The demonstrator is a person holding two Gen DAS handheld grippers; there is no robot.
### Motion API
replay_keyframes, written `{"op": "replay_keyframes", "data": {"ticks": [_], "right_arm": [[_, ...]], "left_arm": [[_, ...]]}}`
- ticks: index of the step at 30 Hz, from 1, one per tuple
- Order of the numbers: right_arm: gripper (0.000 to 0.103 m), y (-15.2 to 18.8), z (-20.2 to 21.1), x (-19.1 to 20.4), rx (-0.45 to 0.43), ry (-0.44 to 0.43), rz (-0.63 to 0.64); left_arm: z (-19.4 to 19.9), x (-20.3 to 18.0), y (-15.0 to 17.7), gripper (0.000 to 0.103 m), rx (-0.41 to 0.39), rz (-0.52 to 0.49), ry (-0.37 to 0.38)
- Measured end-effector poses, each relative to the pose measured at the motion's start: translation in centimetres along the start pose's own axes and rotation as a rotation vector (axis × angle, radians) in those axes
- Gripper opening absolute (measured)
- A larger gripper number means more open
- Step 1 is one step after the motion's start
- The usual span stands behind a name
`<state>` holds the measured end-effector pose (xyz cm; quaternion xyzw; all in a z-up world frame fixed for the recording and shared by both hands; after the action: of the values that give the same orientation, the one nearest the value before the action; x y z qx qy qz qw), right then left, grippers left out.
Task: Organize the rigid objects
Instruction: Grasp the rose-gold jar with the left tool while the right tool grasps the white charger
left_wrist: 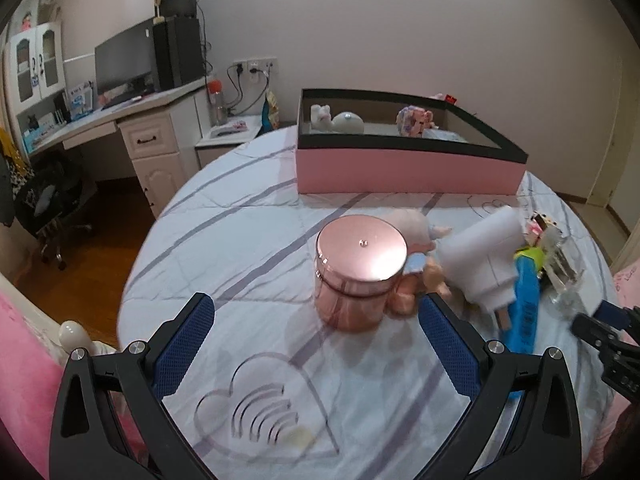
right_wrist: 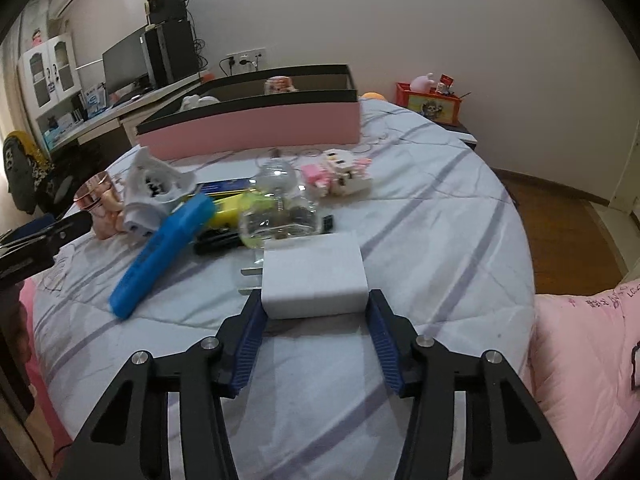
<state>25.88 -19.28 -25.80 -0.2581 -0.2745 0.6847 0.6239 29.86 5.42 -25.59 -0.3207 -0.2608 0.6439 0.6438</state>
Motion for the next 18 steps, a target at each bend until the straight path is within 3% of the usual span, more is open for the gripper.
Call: {"op": "replay_keyframes", "data": {"ticks": [2,5,6,10,12,13,14,18], "right_arm": [[0.054,-0.2,-0.1,0.0,0.000,-0.010,-0.001],[0.065,-0.5,-0.2,0.0,-0.005,-0.009,-0.005],[0.071,-0.6,-0.3,0.0,-0.002,-0.013,-0.006],[0.076,-1.0,-0.6,0.0,-0.003,-0.015,-0.013],[0.078,-1.2,-0.7,0.0,-0.002,-0.017,-0.018],[0.078,-1.2,-0.7,0.0,-0.005,-0.019,-0.019],[0.078,-1.2,-0.8,0.0,-0.005,-0.015,-0.020],[0.081,-1.4,-1.1,0.1,0.001,-0.015,-0.031]], "left_arm": [[-1.0,0.0,-0.4,0.103,0.010,-0.002,-0.014],[-2.2,0.4,-0.8,0.103,0.038,0.003,-0.037],[-2.4,0.5,-0.9,0.103,0.046,0.008,-0.032],[-3.3,0.8,-1.3,0.100,0.060,0.015,-0.006],[-3.7,0.7,-1.3,0.080,0.080,0.021,0.059],[-4.1,0.5,-1.2,0.062,0.095,0.022,0.091],[-4.3,0.3,-1.0,0.052,0.109,0.015,0.092],[-3.8,-0.4,-0.9,0.047,0.091,-0.022,0.076]]}}
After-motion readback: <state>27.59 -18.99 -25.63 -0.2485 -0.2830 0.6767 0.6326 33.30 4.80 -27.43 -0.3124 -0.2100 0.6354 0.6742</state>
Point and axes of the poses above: each gripper's, at about its wrist camera, not at the fingertips, and z roughly against the way its jaws point, x to its left, y to its underside, the point moved 5 cm from there along -z, roughly the way its jaws point, and after that the axes turned 6 degrees about y, right-handed, at the moved point
